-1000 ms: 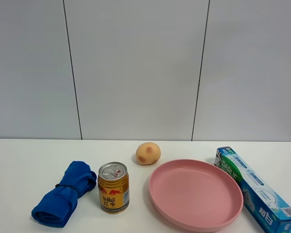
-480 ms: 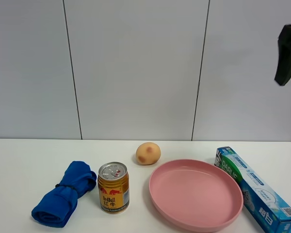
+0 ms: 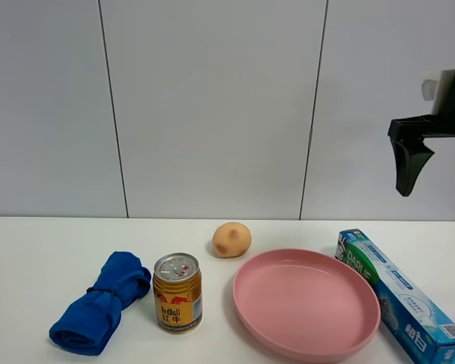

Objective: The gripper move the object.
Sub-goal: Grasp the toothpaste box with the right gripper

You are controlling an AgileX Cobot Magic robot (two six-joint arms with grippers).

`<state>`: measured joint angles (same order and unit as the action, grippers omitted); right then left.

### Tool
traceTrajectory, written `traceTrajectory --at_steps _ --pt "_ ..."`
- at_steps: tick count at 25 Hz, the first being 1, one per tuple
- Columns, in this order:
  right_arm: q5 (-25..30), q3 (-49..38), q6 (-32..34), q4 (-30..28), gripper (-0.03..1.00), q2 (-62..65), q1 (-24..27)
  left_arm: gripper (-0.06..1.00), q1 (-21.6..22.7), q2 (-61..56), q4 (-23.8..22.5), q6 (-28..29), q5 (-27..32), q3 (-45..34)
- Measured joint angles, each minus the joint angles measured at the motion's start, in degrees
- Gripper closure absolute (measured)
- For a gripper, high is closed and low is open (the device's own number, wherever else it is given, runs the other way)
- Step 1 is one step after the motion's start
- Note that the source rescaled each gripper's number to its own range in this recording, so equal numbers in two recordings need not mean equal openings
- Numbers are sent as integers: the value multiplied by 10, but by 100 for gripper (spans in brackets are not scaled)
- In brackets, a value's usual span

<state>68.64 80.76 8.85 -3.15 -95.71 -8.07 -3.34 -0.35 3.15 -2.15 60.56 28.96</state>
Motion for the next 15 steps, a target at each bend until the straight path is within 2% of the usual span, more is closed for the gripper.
traceTrajectory --at_steps 2,7,9,15 --pt "-29 -34 -6 0 -3 0 0 -6 0 0 0 1 0 0" --pt "-152 -115 -6 41 -3 -5 1 -6 0 0 0 1 0 0" --pt "-182 -143 -8 42 -3 -9 3 -6 0 0 0 1 0 0" --pt "-214 -164 -8 40 -3 -64 8 -6 0 0 0 1 0 0"
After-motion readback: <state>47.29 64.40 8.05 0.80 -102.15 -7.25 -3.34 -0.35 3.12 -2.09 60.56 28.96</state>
